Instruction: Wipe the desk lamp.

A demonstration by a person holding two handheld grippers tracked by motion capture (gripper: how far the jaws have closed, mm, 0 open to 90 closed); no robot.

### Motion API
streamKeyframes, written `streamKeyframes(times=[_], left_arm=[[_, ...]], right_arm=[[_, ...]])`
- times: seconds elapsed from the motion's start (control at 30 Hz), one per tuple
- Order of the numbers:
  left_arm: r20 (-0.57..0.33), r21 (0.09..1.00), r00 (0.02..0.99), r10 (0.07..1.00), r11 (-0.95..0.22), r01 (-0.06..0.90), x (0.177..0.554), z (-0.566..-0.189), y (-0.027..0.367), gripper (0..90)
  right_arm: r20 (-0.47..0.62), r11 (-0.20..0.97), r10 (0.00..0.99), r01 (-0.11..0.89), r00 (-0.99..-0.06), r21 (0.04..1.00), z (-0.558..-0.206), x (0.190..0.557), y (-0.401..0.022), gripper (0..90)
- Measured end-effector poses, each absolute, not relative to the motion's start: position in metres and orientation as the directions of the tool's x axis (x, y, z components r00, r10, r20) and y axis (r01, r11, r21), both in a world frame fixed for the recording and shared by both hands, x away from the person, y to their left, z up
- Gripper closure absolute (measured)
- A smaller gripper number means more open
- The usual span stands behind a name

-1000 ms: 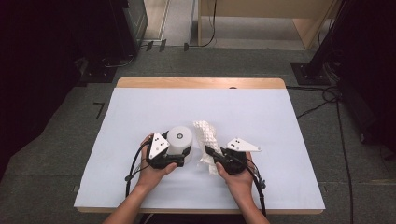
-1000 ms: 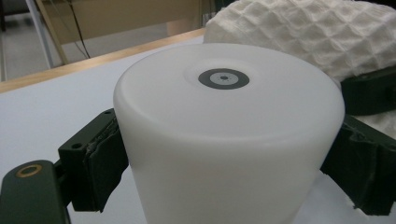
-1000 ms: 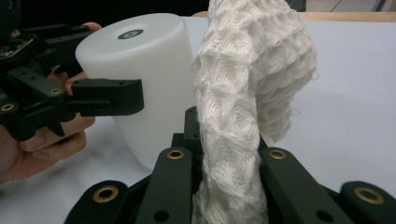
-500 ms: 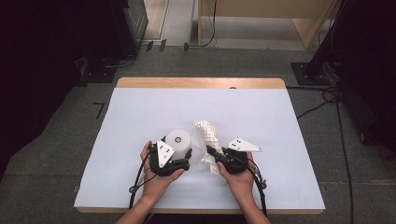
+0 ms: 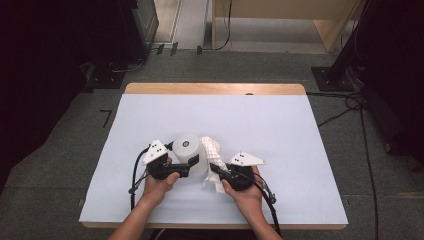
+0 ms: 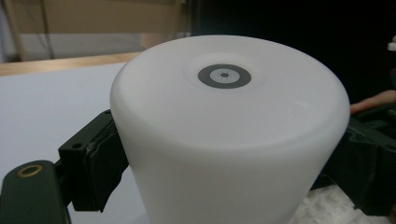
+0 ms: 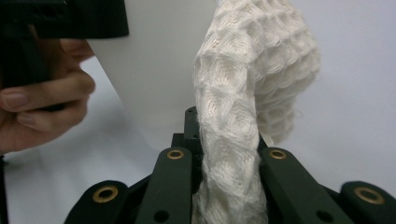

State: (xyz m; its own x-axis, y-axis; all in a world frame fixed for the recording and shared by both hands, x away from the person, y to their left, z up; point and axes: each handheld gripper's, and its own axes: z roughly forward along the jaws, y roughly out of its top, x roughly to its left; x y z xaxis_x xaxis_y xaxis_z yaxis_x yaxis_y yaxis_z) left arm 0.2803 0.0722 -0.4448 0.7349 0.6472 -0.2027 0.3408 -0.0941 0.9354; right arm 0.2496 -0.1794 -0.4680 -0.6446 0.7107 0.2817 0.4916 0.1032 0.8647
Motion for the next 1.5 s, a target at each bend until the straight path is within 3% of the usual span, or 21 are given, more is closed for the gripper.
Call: streamKeyframes(times=[0.4,0.77,1.17,1.5], left_arm=[[-0.116,0.929,0.763,0.636,-0.203,0.310,0.272,-0.450,0.049,9.2],[-0.129,0.945,0.752,0.647,-0.150,0.291,0.277,-0.439,0.063,9.2],[-0.053,0.934,0.775,0.630,-0.243,0.261,0.273,-0.446,0.048,9.1],[-0.069,0.942,0.765,0.640,-0.211,0.261,0.277,-0.442,0.054,9.2]], right_arm=[[0.249,0.054,0.713,0.405,-0.655,0.913,-0.434,0.241,-0.191,79.9],[0.271,0.111,0.711,0.484,-0.649,0.868,-0.467,0.252,-0.181,79.9],[0.269,0.047,0.715,0.427,-0.646,0.903,-0.441,0.247,-0.194,79.9],[0.279,0.104,0.720,0.497,-0.635,0.862,-0.467,0.253,-0.183,79.9]])
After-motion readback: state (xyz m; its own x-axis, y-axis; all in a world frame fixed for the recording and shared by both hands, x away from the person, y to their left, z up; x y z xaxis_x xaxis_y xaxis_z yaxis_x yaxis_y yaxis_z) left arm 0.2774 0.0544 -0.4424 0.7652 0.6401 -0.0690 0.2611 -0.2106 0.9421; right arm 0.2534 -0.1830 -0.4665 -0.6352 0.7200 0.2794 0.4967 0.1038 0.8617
